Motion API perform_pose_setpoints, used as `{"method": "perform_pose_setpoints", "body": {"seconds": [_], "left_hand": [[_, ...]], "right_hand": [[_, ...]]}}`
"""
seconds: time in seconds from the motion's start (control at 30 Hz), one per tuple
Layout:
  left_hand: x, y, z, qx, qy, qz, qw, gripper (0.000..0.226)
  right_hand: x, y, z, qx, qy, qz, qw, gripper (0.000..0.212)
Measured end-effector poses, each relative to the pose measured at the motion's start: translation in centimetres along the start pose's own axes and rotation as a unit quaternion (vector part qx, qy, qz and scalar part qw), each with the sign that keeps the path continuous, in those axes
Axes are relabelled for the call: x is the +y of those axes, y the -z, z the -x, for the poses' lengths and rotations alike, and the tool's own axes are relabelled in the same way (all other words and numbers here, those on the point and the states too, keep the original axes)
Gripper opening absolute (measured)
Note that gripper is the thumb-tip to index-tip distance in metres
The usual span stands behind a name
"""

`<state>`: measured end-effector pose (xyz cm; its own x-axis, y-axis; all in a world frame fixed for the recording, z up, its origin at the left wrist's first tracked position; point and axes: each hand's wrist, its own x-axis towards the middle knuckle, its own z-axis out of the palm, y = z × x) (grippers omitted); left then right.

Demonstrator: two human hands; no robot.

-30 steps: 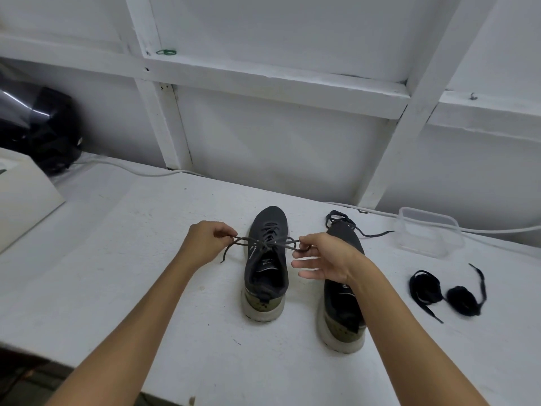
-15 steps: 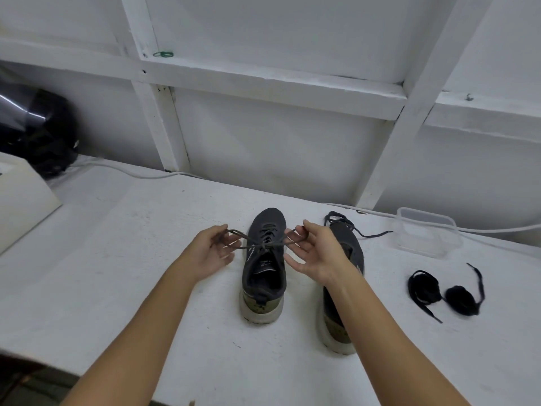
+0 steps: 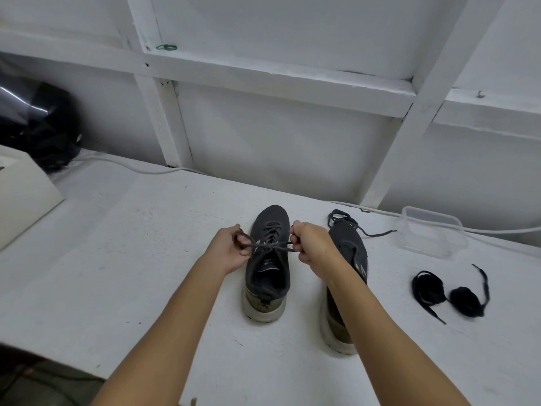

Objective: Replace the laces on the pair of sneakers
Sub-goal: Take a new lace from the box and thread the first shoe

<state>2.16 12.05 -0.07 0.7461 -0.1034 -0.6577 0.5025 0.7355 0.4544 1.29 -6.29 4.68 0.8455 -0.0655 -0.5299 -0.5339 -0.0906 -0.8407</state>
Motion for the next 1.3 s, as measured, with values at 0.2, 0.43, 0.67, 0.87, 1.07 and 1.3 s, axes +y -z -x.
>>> {"method": "perform_pose_setpoints", "body": {"seconds": [0.2, 0.43, 0.67, 0.87, 1.07, 1.3], "left_hand": [[0.4, -0.5, -0.4, 0.032, -0.016, -0.095, 0.995, 0.039], [0.2, 0.1, -0.6, 0.057, -0.05, -0.14, 0.987, 0.036], [-0.9, 1.0, 2.1, 0.091, -0.075, -0.376, 0.919, 0.046], [-2.9, 2.5, 4.5, 0.016, -0.157, -0.49, 0.857, 0.032], [-4.1, 2.9, 4.8, -0.003, -0.219, -0.504, 0.836, 0.033], [-3.2, 2.3, 4.9, 0.033, -0.248, -0.48, 0.841, 0.02]], "right_hand": [[0.2, 0.4, -0.1, 0.011, 0.029, 0.113, 0.993, 0.025], [0.6, 0.4, 0.1, 0.024, 0.036, 0.118, 0.992, 0.023], [1.1, 0.7, 1.5, 0.033, 0.021, 0.173, 0.984, 0.045], [4.6, -1.4, 2.5, 0.033, 0.038, 0.048, 0.998, 0.021], [6.7, -2.2, 3.1, 0.07, 0.084, -0.024, 0.994, 0.013], [6.6, -4.2, 3.2, 0.079, 0.1, -0.035, 0.991, 0.029]]}}
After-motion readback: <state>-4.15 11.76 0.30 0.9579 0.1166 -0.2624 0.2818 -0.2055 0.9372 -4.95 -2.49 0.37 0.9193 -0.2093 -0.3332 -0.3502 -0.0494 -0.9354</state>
